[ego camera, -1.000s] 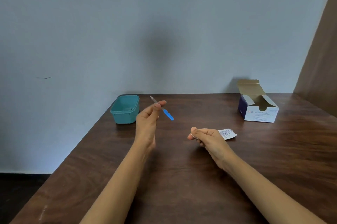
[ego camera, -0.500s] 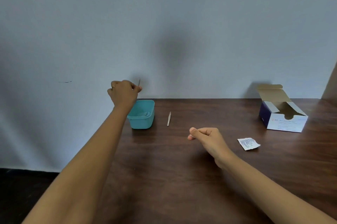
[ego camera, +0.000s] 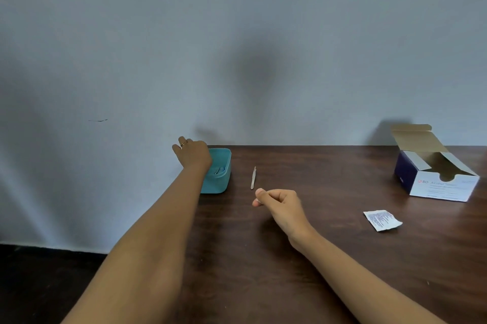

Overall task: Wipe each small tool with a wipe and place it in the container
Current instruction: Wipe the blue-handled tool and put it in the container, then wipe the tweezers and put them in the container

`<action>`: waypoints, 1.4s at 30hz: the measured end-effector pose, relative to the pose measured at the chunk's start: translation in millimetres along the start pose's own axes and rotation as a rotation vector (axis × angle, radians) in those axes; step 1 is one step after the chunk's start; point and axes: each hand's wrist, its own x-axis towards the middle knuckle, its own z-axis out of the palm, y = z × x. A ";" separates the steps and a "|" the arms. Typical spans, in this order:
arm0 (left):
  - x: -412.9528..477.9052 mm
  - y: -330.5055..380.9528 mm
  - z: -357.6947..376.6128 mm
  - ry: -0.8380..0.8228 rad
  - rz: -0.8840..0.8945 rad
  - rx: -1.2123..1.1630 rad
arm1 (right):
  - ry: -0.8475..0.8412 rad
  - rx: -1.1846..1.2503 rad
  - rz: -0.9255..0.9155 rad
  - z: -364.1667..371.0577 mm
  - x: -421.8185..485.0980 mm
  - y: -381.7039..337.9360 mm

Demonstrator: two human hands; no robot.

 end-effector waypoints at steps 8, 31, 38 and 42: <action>10.5 4.9 17.8 -0.109 0.003 0.095 | -0.051 0.040 0.026 -4.8 -0.9 1.7; -16.2 80.9 -44.6 -0.096 0.256 -0.319 | 0.084 0.295 0.185 -14.2 -1.7 -4.9; -53.7 105.8 -4.7 -0.175 0.225 -0.086 | 0.106 0.474 0.258 -20.6 1.1 -3.1; -63.5 105.2 9.4 -0.202 0.186 -0.018 | 0.105 0.503 0.254 -19.9 2.9 -0.9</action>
